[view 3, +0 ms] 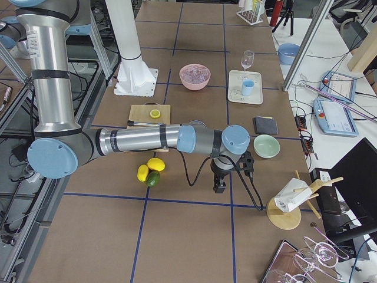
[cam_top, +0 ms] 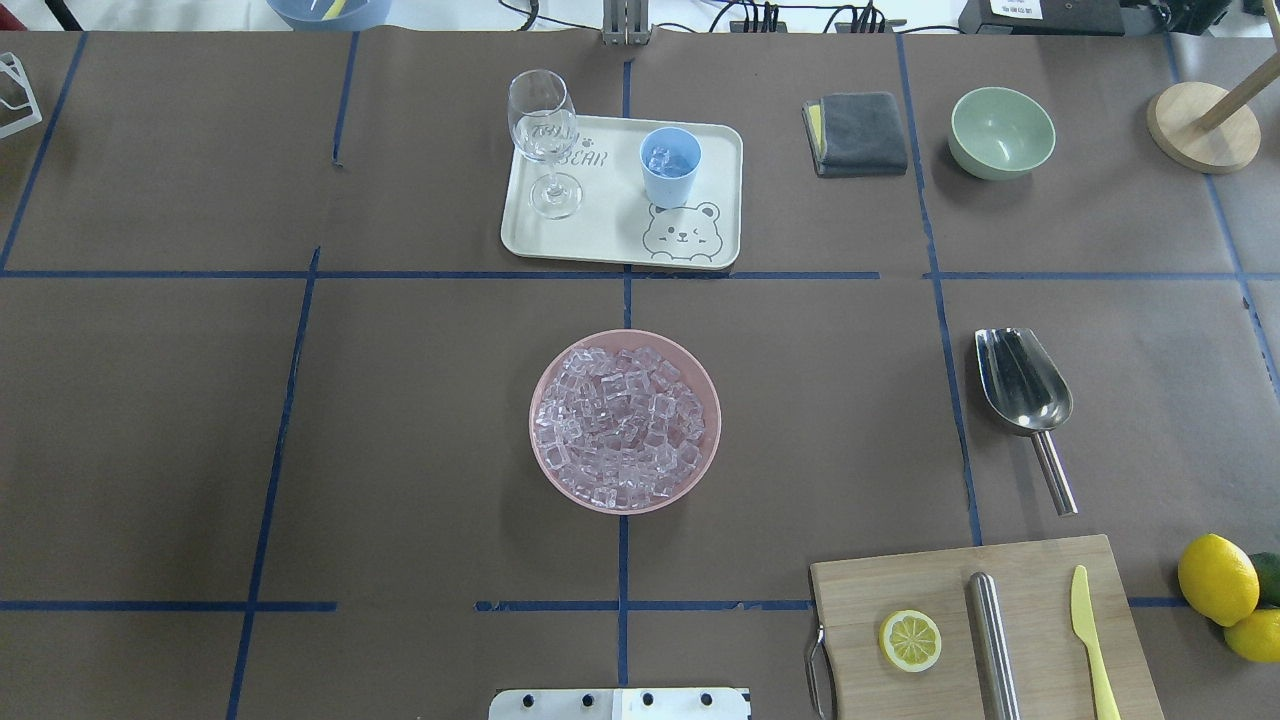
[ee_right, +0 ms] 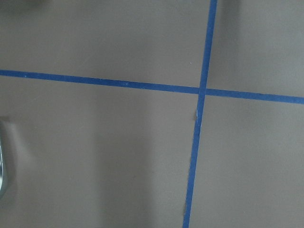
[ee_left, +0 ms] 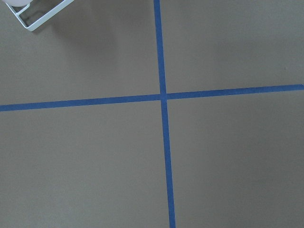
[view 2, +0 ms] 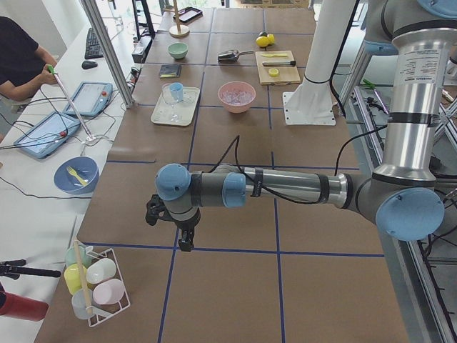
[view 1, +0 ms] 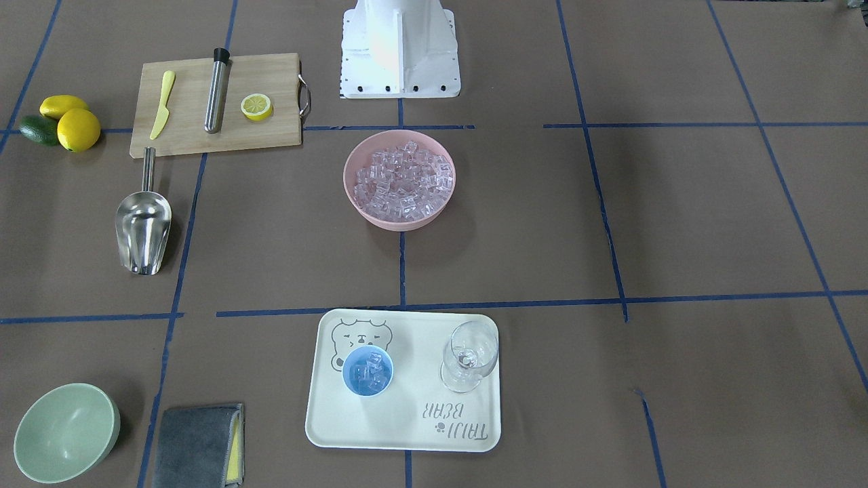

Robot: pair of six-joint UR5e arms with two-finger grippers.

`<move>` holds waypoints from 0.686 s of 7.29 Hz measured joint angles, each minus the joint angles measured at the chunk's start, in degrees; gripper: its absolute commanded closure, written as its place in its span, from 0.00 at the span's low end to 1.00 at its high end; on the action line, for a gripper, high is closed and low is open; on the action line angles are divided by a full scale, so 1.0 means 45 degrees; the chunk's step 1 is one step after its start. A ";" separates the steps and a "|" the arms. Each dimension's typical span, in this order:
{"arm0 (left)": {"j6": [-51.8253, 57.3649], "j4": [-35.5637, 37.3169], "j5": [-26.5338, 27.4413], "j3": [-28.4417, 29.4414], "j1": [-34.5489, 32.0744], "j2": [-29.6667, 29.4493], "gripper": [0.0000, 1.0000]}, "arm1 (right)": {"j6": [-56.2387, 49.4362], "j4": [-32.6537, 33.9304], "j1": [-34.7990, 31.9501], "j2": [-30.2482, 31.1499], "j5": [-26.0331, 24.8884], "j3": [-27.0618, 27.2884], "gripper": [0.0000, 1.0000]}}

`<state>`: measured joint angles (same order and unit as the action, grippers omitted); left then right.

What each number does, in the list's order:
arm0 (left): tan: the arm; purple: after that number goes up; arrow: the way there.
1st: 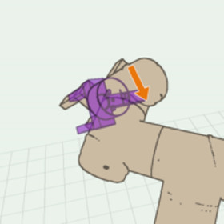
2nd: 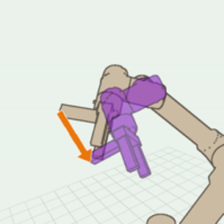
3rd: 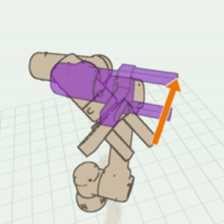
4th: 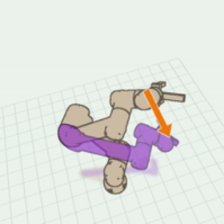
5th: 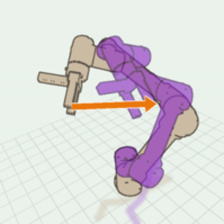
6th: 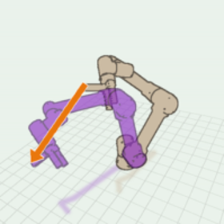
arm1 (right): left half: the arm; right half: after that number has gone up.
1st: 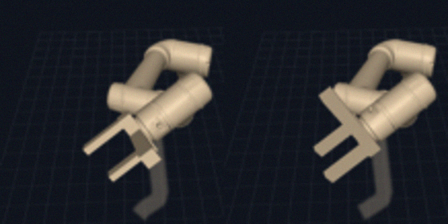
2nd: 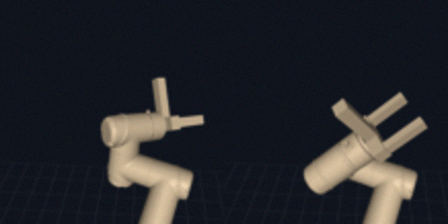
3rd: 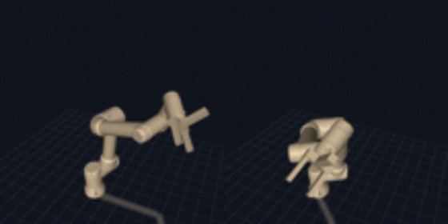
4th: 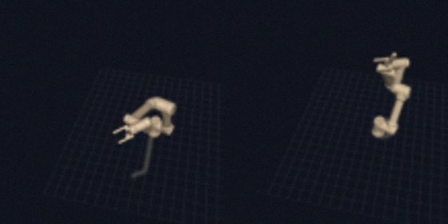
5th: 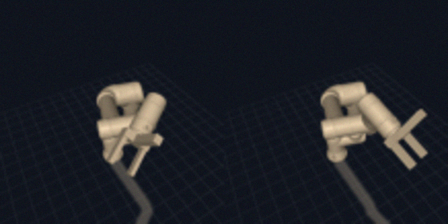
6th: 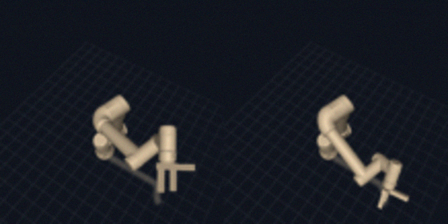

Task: Put ice in cup with scoop

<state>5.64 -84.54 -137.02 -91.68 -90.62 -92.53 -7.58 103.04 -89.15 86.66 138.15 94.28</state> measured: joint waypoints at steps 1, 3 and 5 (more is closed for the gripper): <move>-0.0003 -0.0001 0.0011 -0.0008 -0.0002 0.0008 0.00 | 0.0003 -0.0512 -0.0154 0.0188 -0.0021 -0.0099 0.00; -0.0009 -0.0002 0.0031 -0.0028 -0.0008 0.0007 0.00 | 0.0067 -0.1578 -0.0387 0.0662 -0.0028 -0.0405 0.00; -0.0021 -0.0002 0.0026 -0.0072 -0.0016 0.0013 0.00 | 0.0106 -0.1817 -0.0637 0.1005 -0.0018 -0.0468 0.00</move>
<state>5.55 -84.55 -136.91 -92.00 -90.69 -92.47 -7.11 94.87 -92.02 91.19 138.07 92.17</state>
